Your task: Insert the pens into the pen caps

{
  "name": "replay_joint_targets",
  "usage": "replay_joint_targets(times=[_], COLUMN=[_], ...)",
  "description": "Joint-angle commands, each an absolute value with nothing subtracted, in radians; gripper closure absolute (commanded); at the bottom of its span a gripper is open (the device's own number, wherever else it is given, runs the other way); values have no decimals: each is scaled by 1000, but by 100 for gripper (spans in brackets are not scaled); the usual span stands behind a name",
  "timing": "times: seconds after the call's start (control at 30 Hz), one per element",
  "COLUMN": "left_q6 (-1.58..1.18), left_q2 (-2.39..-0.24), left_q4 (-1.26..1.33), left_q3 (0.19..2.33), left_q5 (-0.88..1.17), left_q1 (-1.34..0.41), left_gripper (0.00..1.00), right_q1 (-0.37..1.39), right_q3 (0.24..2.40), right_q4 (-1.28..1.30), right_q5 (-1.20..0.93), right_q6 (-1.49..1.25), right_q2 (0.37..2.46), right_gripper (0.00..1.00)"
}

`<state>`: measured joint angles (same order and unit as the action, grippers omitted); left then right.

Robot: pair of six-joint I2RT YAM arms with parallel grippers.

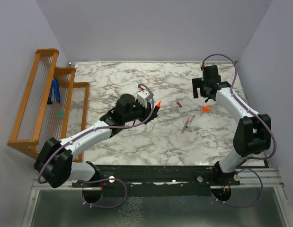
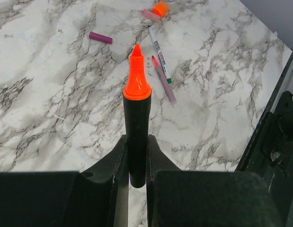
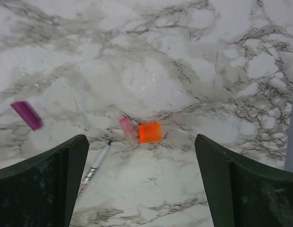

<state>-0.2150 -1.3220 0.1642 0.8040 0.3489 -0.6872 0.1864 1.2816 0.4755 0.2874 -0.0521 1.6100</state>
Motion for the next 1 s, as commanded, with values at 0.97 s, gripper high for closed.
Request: replay_joint_targets(times=[0.97], left_q6=[-49], left_q2=[-1264], left_q4=[-146], left_q3=[843], left_q5=[518], left_q1=[-640], left_gripper=[100], right_q1=[-45], right_q3=[1310], right_q4=[727], right_q5=[-341], right_q6=[987], right_q2=[1801], right_gripper=[25])
